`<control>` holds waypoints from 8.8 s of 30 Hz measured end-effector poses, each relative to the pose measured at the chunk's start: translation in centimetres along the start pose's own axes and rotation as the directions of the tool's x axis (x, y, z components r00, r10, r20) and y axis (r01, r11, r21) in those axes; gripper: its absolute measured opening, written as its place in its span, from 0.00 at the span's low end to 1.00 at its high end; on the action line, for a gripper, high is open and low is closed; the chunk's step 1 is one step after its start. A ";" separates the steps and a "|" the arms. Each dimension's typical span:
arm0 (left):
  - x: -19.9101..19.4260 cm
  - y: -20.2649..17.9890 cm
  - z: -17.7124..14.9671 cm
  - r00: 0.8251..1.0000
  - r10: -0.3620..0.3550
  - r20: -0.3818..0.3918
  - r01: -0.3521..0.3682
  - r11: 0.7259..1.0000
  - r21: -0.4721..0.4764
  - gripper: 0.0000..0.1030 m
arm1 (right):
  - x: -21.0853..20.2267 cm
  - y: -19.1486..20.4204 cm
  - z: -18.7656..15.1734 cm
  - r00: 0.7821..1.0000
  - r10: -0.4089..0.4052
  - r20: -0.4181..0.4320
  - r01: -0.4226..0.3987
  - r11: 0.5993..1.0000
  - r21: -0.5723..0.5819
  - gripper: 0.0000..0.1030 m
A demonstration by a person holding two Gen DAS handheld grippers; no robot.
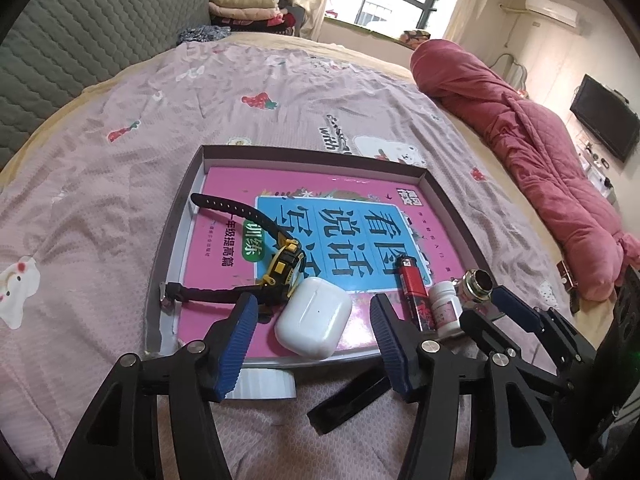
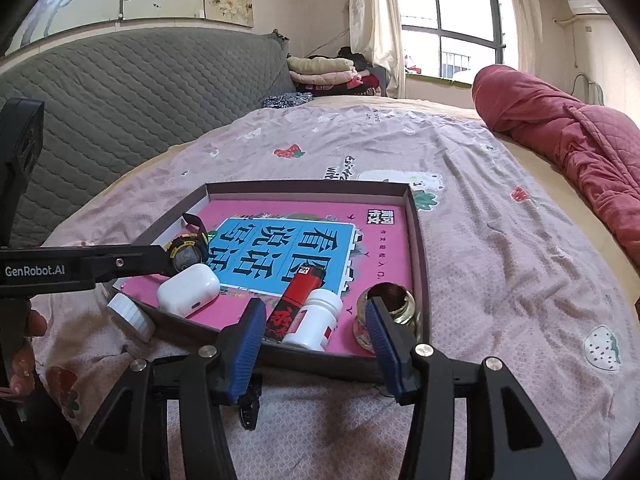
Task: Organize rigid objects
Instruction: 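Open the left tool to release the earbud case in the tray while the right tool opens, then withdraw both open tools from the tray toward the white jar lid, then move the open right tool toward the black keys while the left tool approaches the white jar lid, then grasp the black keys with the right tool while the left tool grasps the white jar lid, then lift the keys over the tray with the right tool while the left tool carries the jar lid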
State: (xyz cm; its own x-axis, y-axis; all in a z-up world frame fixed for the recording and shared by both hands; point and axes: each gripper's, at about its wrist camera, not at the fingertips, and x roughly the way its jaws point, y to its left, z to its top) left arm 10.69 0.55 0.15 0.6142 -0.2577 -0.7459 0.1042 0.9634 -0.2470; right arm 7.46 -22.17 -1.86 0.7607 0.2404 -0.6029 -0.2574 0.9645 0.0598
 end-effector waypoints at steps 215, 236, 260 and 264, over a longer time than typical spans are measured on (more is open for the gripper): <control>1.2 2.5 -4.8 0.986 0.132 -0.097 -0.131 0.991 0.015 0.50 | 2.4 3.5 -4.1 0.980 0.040 -0.194 -0.057 0.995 -0.085 0.21; -1.0 1.4 -5.2 0.992 0.113 -0.055 -0.110 0.992 0.055 0.50 | -0.2 3.1 -3.2 0.988 0.043 -0.146 -0.052 0.997 -0.061 0.21; -4.5 1.0 -4.7 0.995 0.101 0.009 -0.101 0.994 0.049 0.50 | -3.3 3.5 -2.0 0.995 0.045 -0.084 -0.050 0.997 -0.057 0.21; -5.1 0.8 -4.6 0.995 0.098 0.019 -0.099 0.994 0.052 0.50 | -3.7 3.4 -1.6 0.996 0.044 -0.072 -0.047 0.998 -0.048 0.21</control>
State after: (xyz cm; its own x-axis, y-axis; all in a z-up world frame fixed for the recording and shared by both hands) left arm 4.03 2.29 0.85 0.6364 -0.1606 -0.7545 0.0836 0.9867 -0.1395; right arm 2.78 -19.98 -0.72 0.7041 0.2739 -0.6552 -0.3215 0.9456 0.0498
